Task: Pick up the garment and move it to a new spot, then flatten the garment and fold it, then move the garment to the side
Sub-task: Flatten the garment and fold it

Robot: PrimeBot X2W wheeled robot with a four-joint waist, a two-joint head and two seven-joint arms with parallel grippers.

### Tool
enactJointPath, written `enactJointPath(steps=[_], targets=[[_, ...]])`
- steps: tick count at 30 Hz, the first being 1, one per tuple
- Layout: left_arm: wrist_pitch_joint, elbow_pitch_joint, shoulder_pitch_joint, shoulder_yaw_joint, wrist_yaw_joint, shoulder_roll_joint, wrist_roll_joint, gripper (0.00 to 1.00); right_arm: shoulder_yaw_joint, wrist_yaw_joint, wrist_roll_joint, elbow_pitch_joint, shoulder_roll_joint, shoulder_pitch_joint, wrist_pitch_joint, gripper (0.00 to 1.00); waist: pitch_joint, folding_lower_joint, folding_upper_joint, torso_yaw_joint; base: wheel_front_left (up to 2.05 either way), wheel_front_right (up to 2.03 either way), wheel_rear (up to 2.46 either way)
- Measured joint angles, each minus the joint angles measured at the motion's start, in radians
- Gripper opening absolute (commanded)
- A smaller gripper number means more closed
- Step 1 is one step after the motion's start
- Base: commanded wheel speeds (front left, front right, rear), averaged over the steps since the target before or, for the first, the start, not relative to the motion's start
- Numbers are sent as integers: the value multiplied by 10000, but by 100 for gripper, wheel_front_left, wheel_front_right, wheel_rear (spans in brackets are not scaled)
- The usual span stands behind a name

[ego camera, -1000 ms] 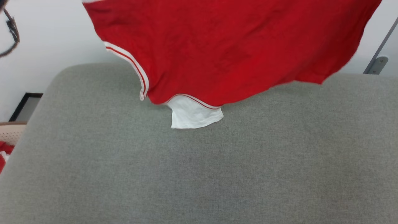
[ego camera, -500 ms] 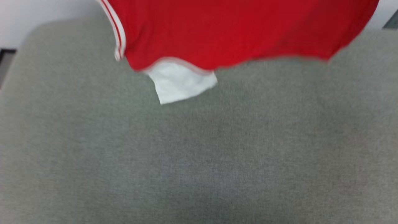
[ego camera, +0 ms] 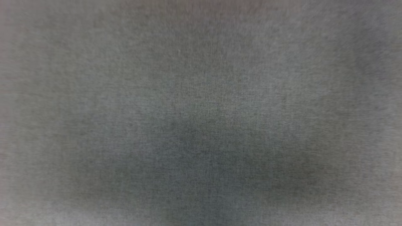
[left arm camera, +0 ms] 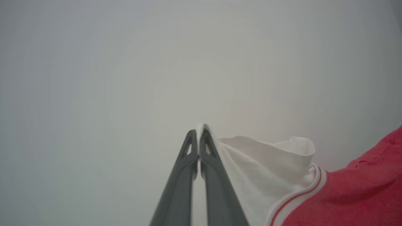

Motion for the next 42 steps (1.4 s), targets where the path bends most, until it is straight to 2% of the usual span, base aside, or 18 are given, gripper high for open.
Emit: enactJointPath(steps=[7,14,20,26,30,34,38,42], targets=[[-109,326,1553,-240,-33,-132,-96,0,-769,0,-1218,1043,516,520,2,0,1271,0,0,39,0,0,0],[297,-73,3060,-1120,-38,90,-1026,0,-928,0,-1104,2006,953,1006,113,0,1599,0,0,177,0,0,0],[1996,-1942,4602,-2207,-42,961,-2339,0,23,0,-224,2598,1087,1720,366,0,1085,0,0,263,0,0,0],[2989,-3705,6409,-2374,-42,2245,-3118,0,1647,0,1634,2142,1043,3398,1166,0,81,0,0,329,0,0,0],[3358,-4884,7790,-2385,-42,2987,-3356,0,2801,0,3271,775,207,4973,2086,0,-680,0,0,353,0,0,0],[3561,-6447,9594,-2406,92,3710,-3555,0,3824,2,5085,-1147,-1062,7020,3423,0,-1457,0,0,374,0,0,0],[3829,-8316,11566,-2405,869,4656,-3722,0,4165,0,6472,-3028,-2466,9023,4669,0,-2207,-1,1,411,0,0,0],[3808,-9965,13424,-2412,1889,5630,-4086,0,3994,0,7409,-4523,-3375,10949,5766,0,-2847,0,0,455,0,0,0]])
